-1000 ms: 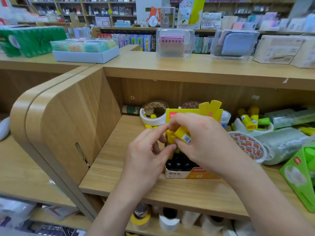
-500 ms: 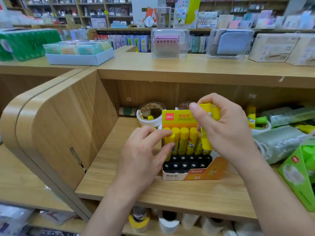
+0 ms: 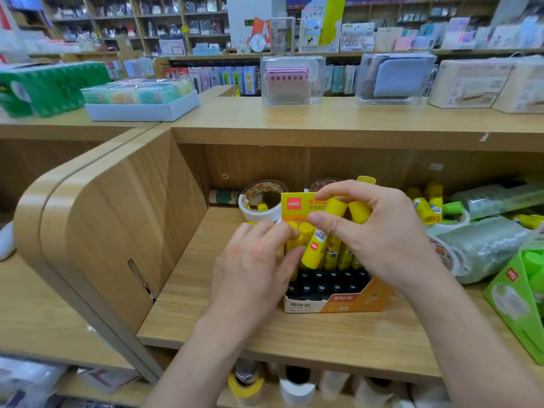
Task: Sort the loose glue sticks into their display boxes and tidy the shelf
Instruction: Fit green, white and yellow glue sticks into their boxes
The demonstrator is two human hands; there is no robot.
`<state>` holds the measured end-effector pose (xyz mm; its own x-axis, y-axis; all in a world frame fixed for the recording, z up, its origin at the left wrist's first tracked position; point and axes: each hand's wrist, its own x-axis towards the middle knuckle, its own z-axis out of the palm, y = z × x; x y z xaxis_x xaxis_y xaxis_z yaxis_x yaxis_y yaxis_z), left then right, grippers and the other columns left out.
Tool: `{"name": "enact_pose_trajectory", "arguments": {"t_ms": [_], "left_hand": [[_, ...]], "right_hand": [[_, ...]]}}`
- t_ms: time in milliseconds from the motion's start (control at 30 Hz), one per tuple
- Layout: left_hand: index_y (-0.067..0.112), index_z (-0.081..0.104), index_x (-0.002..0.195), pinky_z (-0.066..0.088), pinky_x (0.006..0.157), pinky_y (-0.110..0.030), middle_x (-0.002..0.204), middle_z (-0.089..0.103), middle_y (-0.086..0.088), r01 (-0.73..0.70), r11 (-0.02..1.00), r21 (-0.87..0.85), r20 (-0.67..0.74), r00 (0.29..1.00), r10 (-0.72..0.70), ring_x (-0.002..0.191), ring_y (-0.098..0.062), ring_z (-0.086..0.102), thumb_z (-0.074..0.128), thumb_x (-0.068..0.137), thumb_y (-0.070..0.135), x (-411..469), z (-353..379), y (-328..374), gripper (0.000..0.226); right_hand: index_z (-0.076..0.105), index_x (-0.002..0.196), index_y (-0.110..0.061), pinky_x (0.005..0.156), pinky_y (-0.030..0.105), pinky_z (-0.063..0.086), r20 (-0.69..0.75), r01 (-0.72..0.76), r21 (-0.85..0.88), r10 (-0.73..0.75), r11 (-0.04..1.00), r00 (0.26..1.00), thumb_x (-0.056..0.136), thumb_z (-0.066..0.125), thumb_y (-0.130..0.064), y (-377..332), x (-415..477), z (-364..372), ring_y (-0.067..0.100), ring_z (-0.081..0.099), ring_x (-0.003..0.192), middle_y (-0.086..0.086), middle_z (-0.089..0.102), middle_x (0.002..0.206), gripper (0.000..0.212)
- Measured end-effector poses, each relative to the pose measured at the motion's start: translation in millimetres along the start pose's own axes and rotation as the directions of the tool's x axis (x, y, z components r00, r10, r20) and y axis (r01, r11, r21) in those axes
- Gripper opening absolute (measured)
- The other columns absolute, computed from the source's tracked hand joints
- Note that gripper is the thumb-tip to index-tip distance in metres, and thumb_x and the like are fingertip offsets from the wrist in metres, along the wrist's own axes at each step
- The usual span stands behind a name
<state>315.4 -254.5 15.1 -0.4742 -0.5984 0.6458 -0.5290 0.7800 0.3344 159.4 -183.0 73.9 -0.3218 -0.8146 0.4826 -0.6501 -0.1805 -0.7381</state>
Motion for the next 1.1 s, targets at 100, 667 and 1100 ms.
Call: {"name": "enact_pose_trajectory", "arguments": {"t_ms": [100,667,1100], "left_hand": [[0.028,0.064,0.092,0.053,0.063,-0.04,0.089,0.066,0.016,0.094,0.976,-0.198,-0.058,0.993,-0.107,0.083,-0.011,0.06,0.059,0.083,0.045,-5.4,1.5,-6.3,0.019],[0.025,0.058,0.131,0.055,0.069,-0.033,0.106,0.059,0.01,0.054,0.972,-0.23,-0.025,0.998,-0.061,0.087,-0.008,0.059,0.062,0.085,0.027,-19.0,12.2,-5.6,0.046],[0.029,0.058,0.131,0.054,0.069,-0.032,0.109,0.059,0.011,0.034,0.982,-0.184,-0.012,0.999,-0.037,0.095,-0.006,0.05,0.068,0.086,0.026,-16.0,8.5,-8.5,0.046]], "right_hand": [[0.07,0.091,-0.033,0.073,0.025,0.051,0.0,0.006,0.023,-0.006,1.0,1.0,0.075,0.077,-0.036,3.3,-1.0,-1.9,0.003,0.063,0.082,-0.012,0.068,0.077,0.018],[0.07,0.101,-0.024,0.081,0.024,0.041,0.175,0.206,-0.412,-0.145,0.888,0.974,0.08,0.075,-0.019,-11.9,-2.3,1.9,0.011,0.056,0.089,-0.005,0.065,0.094,0.022],[0.062,0.085,-0.034,0.071,0.019,0.044,0.251,0.161,-0.43,-0.054,0.888,0.967,0.079,0.077,-0.025,-13.6,-1.4,6.4,0.005,0.055,0.078,-0.016,0.058,0.079,0.018]]}}
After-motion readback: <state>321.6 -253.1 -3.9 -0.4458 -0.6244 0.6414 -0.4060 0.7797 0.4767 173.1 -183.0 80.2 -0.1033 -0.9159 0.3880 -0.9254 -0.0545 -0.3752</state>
